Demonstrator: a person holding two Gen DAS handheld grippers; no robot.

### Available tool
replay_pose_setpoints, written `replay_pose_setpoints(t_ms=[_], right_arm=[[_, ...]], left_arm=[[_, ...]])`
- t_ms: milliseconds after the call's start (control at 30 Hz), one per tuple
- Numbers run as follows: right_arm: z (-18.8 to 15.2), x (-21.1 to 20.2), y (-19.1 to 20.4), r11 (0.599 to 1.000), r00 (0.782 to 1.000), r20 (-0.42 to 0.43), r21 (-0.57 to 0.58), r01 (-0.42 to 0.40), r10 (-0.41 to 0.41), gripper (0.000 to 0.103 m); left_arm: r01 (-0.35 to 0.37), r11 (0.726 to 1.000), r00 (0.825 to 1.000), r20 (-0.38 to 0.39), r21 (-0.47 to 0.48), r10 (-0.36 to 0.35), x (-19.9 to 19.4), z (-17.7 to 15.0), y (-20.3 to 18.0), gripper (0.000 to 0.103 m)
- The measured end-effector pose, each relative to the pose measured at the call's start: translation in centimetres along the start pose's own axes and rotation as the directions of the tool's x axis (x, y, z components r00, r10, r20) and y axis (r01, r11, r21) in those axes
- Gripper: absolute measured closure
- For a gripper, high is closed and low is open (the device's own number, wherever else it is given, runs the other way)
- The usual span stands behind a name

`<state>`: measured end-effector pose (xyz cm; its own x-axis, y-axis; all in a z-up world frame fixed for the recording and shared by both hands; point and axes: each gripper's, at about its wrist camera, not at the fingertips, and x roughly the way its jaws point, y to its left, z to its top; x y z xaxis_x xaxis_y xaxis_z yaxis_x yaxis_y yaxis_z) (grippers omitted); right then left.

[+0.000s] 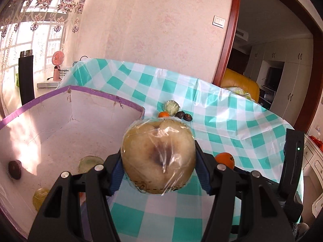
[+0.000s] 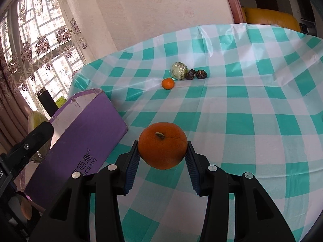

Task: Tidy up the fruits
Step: 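Carry the orange and the wrapped pear half up and over the white box, then open the left tool to drop the pear half while the right tool drops the orange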

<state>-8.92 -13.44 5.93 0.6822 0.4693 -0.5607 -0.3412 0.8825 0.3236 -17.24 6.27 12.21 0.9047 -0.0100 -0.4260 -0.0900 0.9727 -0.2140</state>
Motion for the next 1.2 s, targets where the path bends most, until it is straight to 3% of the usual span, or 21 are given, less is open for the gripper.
replay_pose_setpoints(t_ms=[133,333,567,700,900,1033,1200], right_arm=[[0.6,-0.5,3.7,0.995,0.998,0.014,-0.078,-0.063,0.065,0.058],[1.2,-0.4,9.2,0.973,0.991,0.010,-0.192,-0.131,0.136,0.058],[1.2,0.8,14.4,0.938,0.982,-0.018,-0.292,-0.185,0.188,0.058],[1.5,1.5,17.3,0.910,0.976,-0.035,-0.356,-0.212,0.214,0.058],[1.9,5.4,21.6,0.867,0.982,-0.150,-0.467,-0.173,0.115,0.058],[1.5,8.3,24.1,0.813,0.971,-0.239,-0.565,-0.139,-0.001,0.058],[0.2,11.2,25.8,0.753,0.943,-0.318,-0.643,-0.139,-0.099,0.058]], left_arm=[[-0.079,0.996,0.997,0.014,-0.031,0.079,-2.1,2.3,3.8,0.042],[-0.203,0.976,0.979,-0.037,-0.082,0.201,-3.3,3.8,10.3,0.042],[-0.354,0.931,0.933,-0.100,-0.084,0.346,-3.2,3.6,15.1,0.042],[-0.439,0.897,0.893,-0.128,-0.041,0.431,-2.8,3.2,16.5,0.042],[-0.484,0.872,0.840,-0.242,0.074,0.486,-1.6,2.8,18.0,0.042],[-0.469,0.879,0.824,-0.316,0.086,0.471,-0.8,1.8,19.2,0.042],[-0.458,0.887,0.823,-0.347,0.061,0.449,-0.4,1.1,20.4,0.042]])
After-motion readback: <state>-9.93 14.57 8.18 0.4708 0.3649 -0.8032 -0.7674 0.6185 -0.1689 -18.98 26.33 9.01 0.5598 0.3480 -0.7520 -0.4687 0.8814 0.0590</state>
